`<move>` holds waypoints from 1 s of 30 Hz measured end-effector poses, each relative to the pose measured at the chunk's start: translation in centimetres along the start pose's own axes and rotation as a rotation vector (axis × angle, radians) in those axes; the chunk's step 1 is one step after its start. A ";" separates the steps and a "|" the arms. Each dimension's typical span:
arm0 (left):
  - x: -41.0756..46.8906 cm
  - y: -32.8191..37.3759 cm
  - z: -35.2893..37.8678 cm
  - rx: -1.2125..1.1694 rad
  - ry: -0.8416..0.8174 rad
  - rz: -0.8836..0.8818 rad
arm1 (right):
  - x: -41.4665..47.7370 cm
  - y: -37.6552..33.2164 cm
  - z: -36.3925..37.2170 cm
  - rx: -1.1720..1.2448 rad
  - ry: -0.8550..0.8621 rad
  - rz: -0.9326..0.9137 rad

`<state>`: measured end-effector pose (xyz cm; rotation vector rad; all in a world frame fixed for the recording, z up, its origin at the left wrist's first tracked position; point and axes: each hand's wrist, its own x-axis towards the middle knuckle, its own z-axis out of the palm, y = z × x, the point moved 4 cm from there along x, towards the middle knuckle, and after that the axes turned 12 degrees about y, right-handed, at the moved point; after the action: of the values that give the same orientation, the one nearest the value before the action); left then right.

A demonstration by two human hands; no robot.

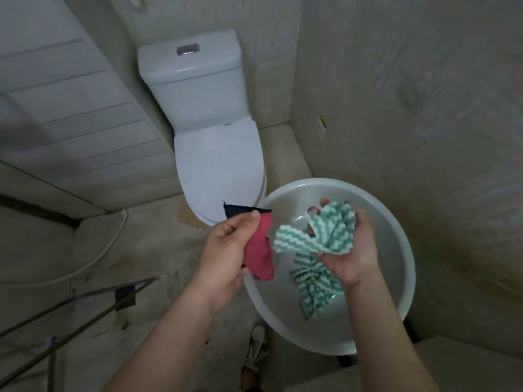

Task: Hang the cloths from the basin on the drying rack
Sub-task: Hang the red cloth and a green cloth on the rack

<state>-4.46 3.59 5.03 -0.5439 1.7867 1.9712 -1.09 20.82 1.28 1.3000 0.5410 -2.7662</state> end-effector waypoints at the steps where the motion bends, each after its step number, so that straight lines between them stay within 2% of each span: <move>1: -0.3 0.3 -0.4 -0.075 -0.040 -0.076 | -0.3 0.4 0.7 -0.095 -0.026 -0.004; 4: -1.3 1.7 -1.8 -0.180 -0.186 -0.166 | -1.6 1.4 3.5 -0.399 -0.226 -0.082; 8: -3.3 4.6 -5.2 -0.106 -0.466 -0.072 | -4.8 4.3 8.5 -1.009 -0.685 -0.255; 11: -4.2 6.7 -7.9 -0.057 -0.524 -0.010 | -6.0 6.6 11.1 -1.297 -0.800 -0.219; 14: -5.3 8.7 -11.6 0.033 -0.382 0.092 | -6.7 9.4 13.3 -1.530 -0.905 -0.209; 18: -7.0 10.4 -16.2 0.140 -0.134 0.170 | -8.6 13.3 15.6 -1.556 -0.964 -0.105; 20: -8.4 11.2 -19.4 0.222 0.020 0.228 | -9.1 15.8 16.9 -1.676 -0.931 -0.208; 23: -10.2 11.4 -23.4 0.384 0.142 0.301 | -9.3 18.0 18.9 -1.739 -0.835 -0.397; 25: -12.0 10.9 -27.0 0.406 0.235 0.316 | -9.9 19.8 20.5 -1.784 -0.784 -0.537; 30: -15.0 8.7 -34.2 0.499 0.544 0.388 | -13.3 24.6 24.4 -1.698 -0.701 -0.771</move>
<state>3.45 -31.89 17.22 -0.6343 2.7916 1.5749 -6.07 -11.73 18.37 -0.3173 2.5927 -1.4706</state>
